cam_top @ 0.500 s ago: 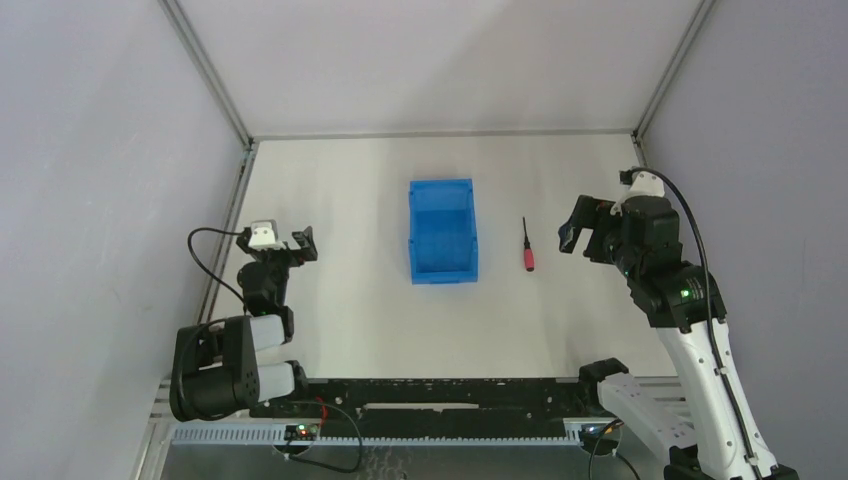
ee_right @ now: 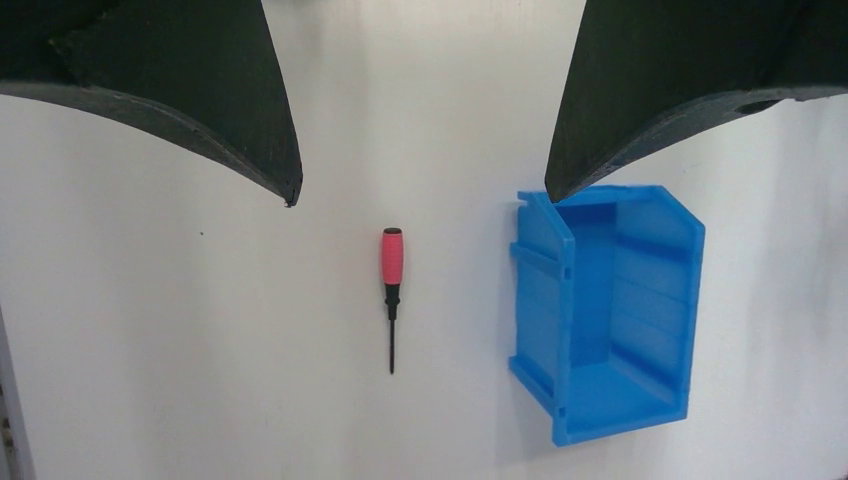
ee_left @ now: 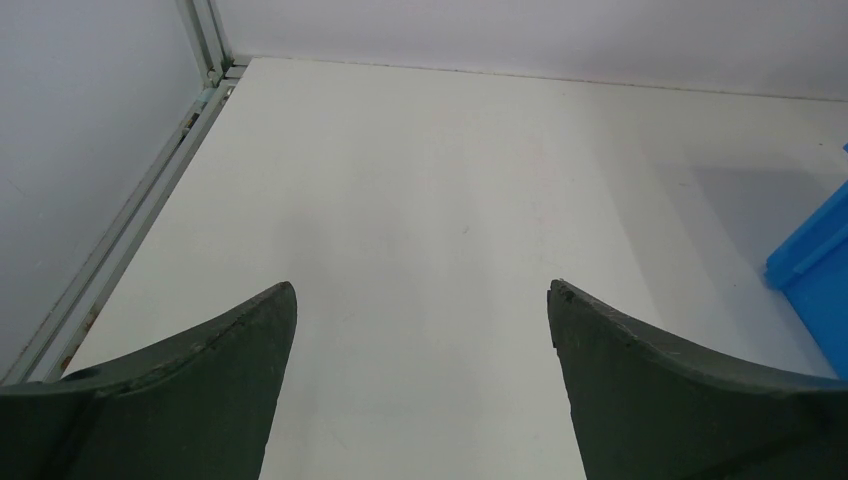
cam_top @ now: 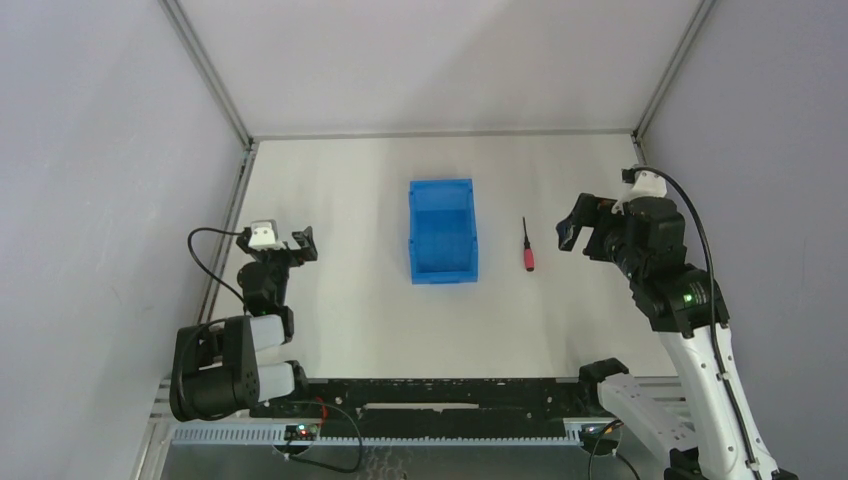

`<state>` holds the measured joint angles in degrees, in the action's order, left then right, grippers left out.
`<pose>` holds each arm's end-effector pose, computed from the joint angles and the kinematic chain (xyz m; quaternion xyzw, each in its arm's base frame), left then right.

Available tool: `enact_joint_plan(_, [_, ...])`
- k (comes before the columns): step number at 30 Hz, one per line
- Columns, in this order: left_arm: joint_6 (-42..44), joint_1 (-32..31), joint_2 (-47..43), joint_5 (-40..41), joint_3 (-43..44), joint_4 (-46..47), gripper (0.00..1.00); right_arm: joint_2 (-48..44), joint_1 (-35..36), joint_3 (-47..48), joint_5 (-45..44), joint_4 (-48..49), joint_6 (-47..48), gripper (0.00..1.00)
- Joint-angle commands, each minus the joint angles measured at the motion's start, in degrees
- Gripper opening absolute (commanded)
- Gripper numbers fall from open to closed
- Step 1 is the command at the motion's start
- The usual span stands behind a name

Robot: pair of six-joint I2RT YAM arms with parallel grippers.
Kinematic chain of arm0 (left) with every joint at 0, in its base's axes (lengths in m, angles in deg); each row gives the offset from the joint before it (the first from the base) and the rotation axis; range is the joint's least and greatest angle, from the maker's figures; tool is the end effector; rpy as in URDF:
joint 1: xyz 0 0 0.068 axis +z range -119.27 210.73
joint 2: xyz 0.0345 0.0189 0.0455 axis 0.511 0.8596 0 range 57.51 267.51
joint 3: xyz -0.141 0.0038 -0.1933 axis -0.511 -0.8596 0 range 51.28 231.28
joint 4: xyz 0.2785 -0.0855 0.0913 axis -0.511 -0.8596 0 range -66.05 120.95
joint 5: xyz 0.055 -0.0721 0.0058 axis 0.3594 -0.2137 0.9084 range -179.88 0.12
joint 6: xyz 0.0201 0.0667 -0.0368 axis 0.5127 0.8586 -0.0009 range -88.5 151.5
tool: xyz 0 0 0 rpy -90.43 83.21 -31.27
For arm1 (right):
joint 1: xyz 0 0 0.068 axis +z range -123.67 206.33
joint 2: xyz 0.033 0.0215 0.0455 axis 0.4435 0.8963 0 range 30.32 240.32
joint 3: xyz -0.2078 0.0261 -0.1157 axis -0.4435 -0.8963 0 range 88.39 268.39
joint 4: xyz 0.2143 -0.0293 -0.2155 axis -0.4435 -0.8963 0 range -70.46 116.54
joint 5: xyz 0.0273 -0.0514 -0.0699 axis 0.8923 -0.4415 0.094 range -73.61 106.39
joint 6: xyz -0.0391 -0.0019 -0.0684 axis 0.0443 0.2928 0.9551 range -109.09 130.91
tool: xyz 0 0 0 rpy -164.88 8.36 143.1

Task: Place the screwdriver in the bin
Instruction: Pick up the screwdriver from the center of the board.

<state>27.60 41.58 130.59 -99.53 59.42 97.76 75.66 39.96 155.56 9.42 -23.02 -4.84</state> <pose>0.2689 0.0401 0.0989 -0.0290 0.6950 -0.0150 0.7182 0.2274 0.0467 0.3749 0.0472 0.8536 0.0806 0.5124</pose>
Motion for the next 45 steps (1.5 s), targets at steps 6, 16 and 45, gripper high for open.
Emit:
enact_joint_plan(6, [0.9,0.3,-0.3,-0.5,-1.0,2.6,1.00,2.5,-0.2,4.8,3.4,4.0,2.9,1.00])
enact_joint_plan(16, [0.9,0.2,-0.3,-0.4,-1.0,2.6,1.00,14.0,-0.3,18.3,3.1,0.9,5.4,1.00])
enact_joint_plan(45, [0.9,0.3,-0.4,-0.5,-0.9,2.6,1.00,46.8,-0.4,23.6,3.1,-4.6,3.2,0.96])
